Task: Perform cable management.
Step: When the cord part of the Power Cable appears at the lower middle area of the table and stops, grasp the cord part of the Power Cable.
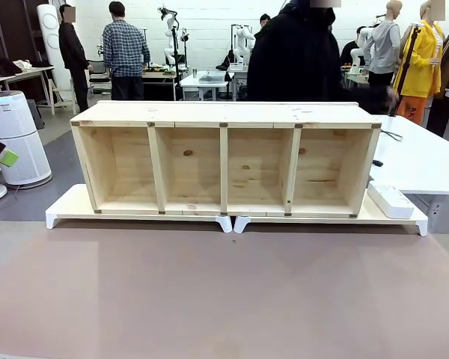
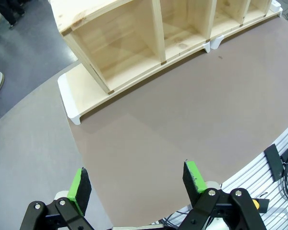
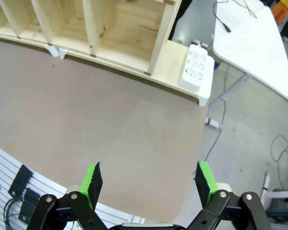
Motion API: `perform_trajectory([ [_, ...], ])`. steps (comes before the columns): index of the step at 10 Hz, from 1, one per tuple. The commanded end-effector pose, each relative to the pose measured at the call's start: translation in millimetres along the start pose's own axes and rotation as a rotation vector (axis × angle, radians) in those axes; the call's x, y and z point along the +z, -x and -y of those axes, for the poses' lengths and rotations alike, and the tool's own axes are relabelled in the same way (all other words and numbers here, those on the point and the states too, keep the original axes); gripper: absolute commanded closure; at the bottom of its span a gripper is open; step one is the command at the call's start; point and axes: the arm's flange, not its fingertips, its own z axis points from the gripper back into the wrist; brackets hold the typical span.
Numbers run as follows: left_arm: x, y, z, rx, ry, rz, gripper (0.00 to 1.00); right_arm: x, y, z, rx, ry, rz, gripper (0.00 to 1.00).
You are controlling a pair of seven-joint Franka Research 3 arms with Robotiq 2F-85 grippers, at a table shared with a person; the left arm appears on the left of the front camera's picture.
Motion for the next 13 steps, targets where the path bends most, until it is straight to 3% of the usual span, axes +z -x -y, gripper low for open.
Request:
perform_trajectory([
  [1,-2.3,-2.9,-1.4,-0.002,-0.004,0.009,0.0,-2.7,-2.2,1.4,-0.003,0.003,0.002,0.0],
  [13,-2.3,-2.9,-1.4,-0.002,-0.004,0.009,0.0,-2.7,-2.2,1.4,-0.003,0.003,0.002,0.0],
])
